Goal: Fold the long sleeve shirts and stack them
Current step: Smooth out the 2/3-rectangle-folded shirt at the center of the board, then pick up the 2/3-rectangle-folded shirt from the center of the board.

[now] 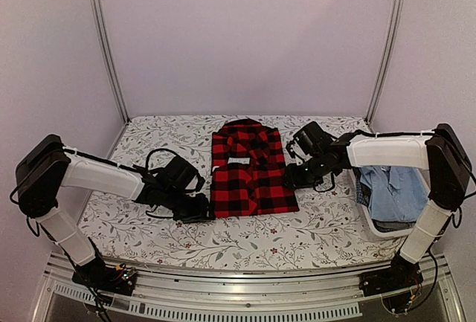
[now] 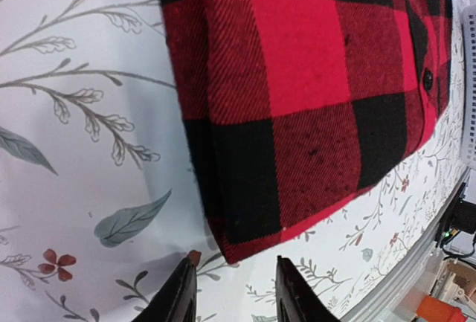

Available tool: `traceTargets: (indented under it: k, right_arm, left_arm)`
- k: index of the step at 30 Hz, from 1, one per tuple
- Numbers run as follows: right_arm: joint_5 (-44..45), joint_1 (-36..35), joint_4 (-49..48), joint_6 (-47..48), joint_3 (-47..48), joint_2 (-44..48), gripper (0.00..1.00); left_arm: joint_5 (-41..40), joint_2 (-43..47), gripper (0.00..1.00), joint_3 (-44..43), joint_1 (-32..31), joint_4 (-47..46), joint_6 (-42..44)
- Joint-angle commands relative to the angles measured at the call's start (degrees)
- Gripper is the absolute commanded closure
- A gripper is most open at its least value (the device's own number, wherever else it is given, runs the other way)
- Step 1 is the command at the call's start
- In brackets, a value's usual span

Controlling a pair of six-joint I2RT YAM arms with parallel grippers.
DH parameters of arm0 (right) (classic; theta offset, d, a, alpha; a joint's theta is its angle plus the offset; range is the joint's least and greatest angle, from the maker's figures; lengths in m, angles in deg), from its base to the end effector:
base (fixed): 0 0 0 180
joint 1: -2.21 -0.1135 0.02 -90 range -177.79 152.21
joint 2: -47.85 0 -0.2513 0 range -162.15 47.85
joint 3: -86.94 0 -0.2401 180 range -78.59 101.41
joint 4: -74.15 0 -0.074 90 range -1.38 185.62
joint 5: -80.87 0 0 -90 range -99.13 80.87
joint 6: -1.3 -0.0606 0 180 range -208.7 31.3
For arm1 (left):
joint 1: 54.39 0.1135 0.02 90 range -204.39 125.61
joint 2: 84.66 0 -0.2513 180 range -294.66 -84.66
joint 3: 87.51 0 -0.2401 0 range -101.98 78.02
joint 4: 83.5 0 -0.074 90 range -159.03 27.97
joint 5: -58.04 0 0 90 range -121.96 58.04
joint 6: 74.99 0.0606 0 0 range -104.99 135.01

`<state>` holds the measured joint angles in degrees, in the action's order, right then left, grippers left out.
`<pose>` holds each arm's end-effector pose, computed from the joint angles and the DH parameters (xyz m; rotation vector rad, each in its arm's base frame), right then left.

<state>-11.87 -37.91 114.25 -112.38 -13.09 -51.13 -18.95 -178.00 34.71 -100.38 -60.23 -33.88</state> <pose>0.2698 0.2312 0.1681 -0.3998 2.6438 0.4447 0.1978 -0.2244 0.1109 0.0184 2.8302 -0.7993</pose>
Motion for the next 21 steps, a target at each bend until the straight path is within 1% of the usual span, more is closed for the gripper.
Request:
traceTargets:
  k: [1,6,11,15,21]
  right_arm:
    - [-0.9,-0.1,-1.7,-2.6,-7.0,6.5,0.57]
    - [-2.1,-0.1,-3.1,-2.9,-13.8,10.6,0.61]
    - [-2.2,-0.2,-4.7,-1.8,-19.2,11.7,0.64]
    - [-3.7,-0.2,-7.1,-1.4,-21.1,11.2,0.66]
    - [-4.3,-0.2,-9.5,-0.8,-21.4,8.9,0.70]
  left_arm:
    - [-0.6,0.9,0.64,1.3,-1.5,-0.5,1.8]
    - [-1.1,0.7,0.66,1.5,-2.0,-0.5,2.2]
    - [-1.4,-0.1,0.68,1.2,-2.2,-0.3,2.3]
    - [-1.4,-0.8,0.69,0.8,-2.2,-0.4,2.4]
    - [-1.7,-1.2,0.71,0.3,-2.2,-0.3,2.7]
